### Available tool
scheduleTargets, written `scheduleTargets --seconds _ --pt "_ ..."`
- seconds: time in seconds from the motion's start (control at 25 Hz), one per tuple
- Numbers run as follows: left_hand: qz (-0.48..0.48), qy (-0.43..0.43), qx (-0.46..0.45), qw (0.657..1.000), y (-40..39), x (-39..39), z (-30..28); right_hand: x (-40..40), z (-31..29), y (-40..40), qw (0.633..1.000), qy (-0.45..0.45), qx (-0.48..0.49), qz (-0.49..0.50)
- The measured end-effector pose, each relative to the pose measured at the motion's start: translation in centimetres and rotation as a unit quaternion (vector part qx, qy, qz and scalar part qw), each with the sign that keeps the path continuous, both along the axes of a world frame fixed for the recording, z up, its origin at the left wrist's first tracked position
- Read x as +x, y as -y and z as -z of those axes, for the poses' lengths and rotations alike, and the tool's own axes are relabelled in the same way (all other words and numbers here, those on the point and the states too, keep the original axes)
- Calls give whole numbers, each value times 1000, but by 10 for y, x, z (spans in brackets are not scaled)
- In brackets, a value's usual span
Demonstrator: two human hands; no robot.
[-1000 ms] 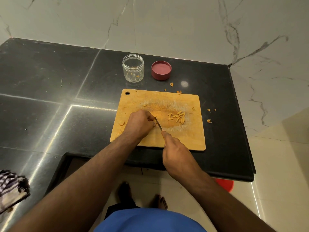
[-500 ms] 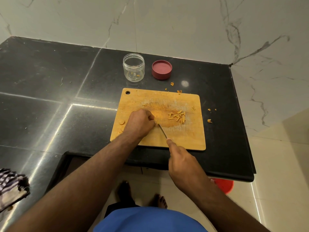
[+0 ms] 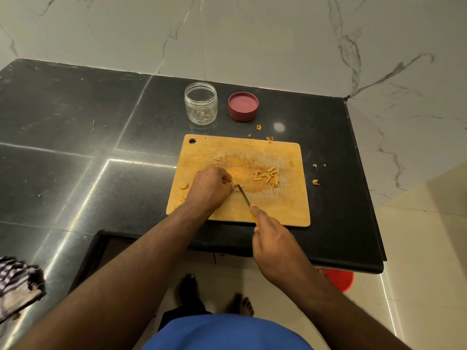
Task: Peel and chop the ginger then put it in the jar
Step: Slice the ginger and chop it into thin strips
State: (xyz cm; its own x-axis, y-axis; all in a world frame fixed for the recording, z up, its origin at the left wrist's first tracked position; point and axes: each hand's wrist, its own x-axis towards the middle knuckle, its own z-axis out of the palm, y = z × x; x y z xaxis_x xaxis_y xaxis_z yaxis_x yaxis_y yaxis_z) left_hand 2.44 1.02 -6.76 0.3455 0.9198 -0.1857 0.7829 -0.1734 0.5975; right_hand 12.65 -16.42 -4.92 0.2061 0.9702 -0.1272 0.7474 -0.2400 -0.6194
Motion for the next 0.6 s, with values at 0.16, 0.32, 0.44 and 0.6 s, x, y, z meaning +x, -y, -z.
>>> scheduleTargets --seconds 0.16,0.32,0.44,0.6 --pt "-2 6 -3 1000 0 -1 0 9 -4 8 1000 6 -14 19" --pt "0 6 -3 1000 0 -2 1 19 -5 6 999 19 17 30" --pt "-5 8 -1 1000 0 -1 1 12 -6 9 1000 -23 -10 -12" --pt "-5 12 -2 1000 1 -2 1 16 -1 9 1000 -9 -13 -4"
